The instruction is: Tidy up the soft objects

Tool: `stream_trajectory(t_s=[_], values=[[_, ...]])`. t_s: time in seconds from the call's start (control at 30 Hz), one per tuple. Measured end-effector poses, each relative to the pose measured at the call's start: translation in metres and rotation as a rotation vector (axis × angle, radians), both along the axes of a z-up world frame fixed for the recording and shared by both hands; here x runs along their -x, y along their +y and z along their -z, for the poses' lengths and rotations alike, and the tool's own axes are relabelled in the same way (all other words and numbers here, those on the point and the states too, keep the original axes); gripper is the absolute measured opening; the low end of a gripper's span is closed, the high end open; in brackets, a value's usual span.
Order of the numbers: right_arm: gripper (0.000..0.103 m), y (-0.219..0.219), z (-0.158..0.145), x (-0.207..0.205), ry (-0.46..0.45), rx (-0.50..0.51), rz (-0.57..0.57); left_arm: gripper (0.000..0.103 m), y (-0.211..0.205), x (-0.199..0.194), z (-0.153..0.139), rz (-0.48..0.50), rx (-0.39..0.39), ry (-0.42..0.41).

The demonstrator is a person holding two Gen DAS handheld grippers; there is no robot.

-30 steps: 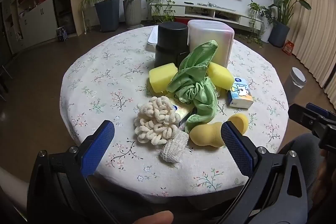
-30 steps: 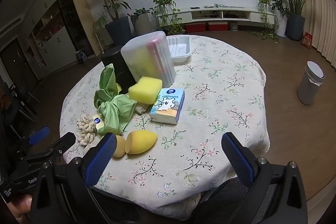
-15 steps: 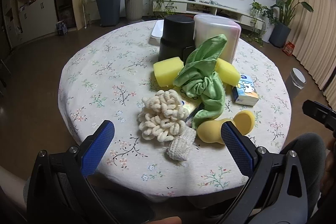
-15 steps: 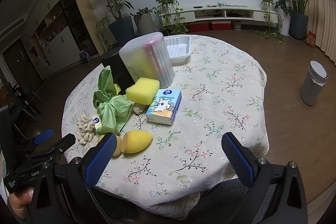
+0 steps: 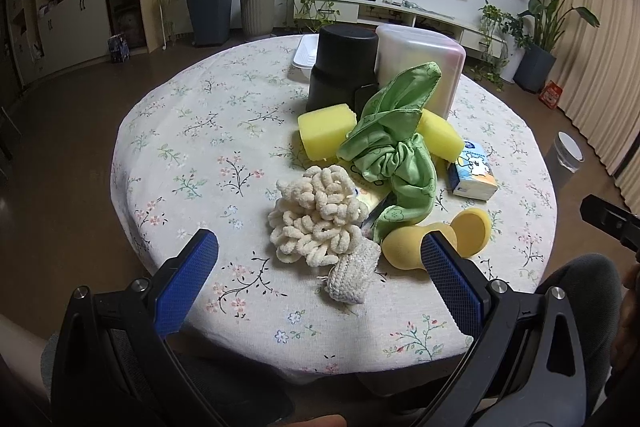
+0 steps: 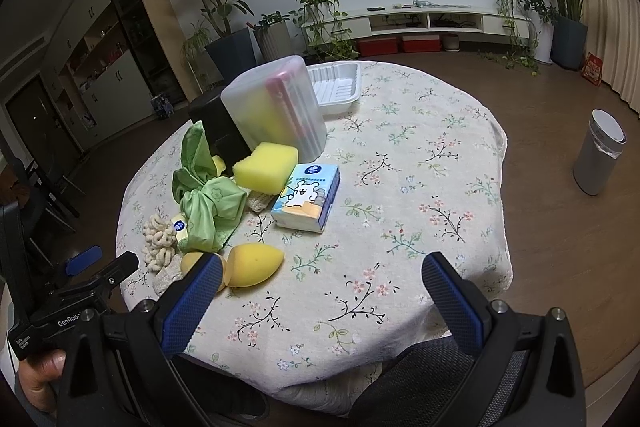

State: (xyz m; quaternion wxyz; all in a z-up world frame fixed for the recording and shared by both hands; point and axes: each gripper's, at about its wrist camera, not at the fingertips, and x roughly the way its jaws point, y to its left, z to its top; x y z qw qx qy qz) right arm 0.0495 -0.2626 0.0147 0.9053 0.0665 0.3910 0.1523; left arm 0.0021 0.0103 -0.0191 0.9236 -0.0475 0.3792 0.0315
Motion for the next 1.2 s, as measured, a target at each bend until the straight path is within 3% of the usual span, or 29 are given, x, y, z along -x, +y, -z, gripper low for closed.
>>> stream_trajectory(t_s=[1.2], values=[[0.103,-0.001,0.0071,-0.0008,0.017,-0.007,-0.003,0.103,0.0011,0.0022,0.0056,-0.006,0.017,0.01]])
